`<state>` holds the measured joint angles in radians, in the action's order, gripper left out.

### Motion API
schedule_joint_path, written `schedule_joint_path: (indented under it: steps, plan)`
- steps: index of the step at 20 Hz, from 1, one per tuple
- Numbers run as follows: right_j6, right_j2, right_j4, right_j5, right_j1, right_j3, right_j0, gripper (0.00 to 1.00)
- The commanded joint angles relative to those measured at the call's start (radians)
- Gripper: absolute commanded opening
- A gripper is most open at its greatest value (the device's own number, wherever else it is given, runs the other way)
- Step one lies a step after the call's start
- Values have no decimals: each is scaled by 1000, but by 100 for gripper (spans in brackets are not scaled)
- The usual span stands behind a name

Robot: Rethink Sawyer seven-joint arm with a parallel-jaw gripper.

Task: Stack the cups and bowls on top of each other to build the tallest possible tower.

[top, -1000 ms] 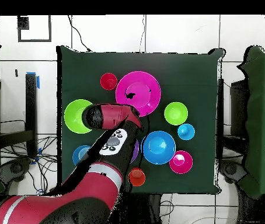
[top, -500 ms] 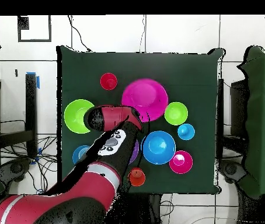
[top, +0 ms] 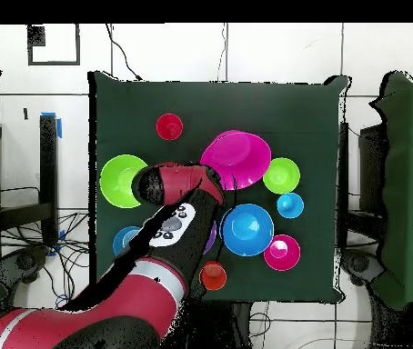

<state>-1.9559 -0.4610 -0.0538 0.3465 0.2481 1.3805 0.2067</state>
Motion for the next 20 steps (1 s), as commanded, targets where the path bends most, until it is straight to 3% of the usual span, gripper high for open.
schedule_joint_path:
  steps: [1, 20]
  plan:
    - [-41, 43, 76, -4, -12, -60, 29, 0]
    - [50, 33, 156, 185, 50, -153, 33, 0]
